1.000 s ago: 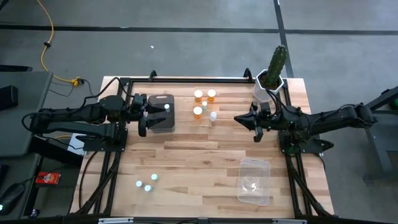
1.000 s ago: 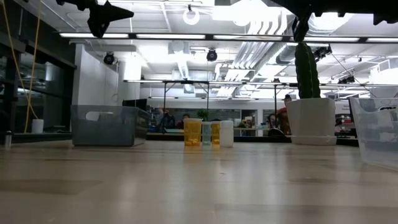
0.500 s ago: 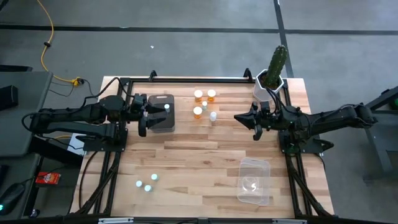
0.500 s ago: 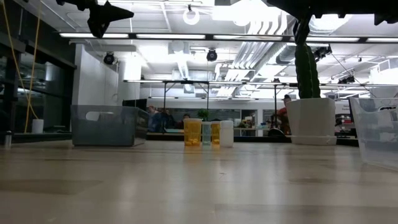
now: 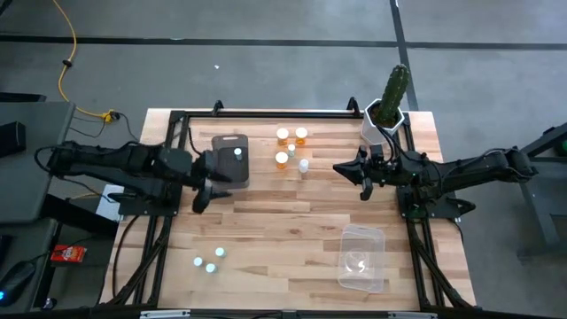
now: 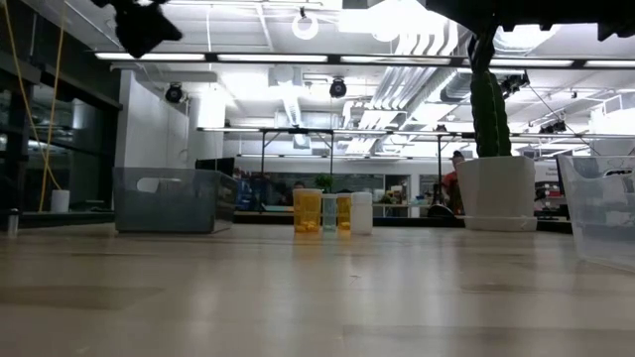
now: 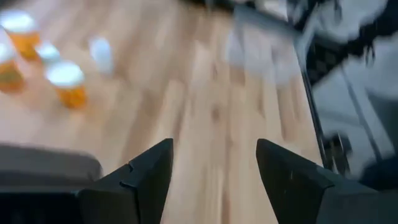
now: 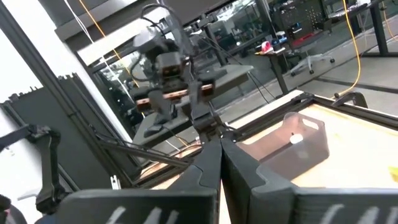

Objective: Pick and place medicine bottles into bin by pill shape (circle, oval)
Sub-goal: Put the small blue medicine bottle into the transparent bin

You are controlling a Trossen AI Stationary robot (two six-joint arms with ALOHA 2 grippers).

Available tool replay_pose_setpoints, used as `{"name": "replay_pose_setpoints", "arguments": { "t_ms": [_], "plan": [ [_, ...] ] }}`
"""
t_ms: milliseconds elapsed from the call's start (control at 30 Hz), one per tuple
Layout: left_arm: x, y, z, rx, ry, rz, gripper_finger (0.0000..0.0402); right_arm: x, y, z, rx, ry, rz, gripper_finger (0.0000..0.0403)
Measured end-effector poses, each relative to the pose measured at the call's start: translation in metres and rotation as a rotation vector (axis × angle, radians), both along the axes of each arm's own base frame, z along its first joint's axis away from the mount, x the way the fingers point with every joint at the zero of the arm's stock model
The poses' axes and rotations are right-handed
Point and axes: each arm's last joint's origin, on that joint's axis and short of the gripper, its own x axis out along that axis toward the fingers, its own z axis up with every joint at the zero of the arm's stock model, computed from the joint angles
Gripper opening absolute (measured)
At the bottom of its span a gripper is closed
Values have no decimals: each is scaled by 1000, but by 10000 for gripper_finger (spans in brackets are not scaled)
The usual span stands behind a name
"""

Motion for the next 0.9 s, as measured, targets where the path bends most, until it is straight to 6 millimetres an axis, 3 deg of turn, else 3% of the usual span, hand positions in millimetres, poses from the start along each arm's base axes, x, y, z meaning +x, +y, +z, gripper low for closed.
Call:
{"name": "replay_pose_setpoints", "arguments": {
  "t_ms": [367, 633, 900],
  "plan": [
    [-1, -65, -20, -44, 365, -252, 218, 0, 0, -6, 19, 57, 1, 0],
    [-13, -106, -25, -182, 533, -266, 221, 0, 0, -8, 18, 79, 2, 0],
    [-10, -147, -41, -222, 584, -306, 252, 0, 0, -10, 19, 99, 0, 0]
  ]
}}
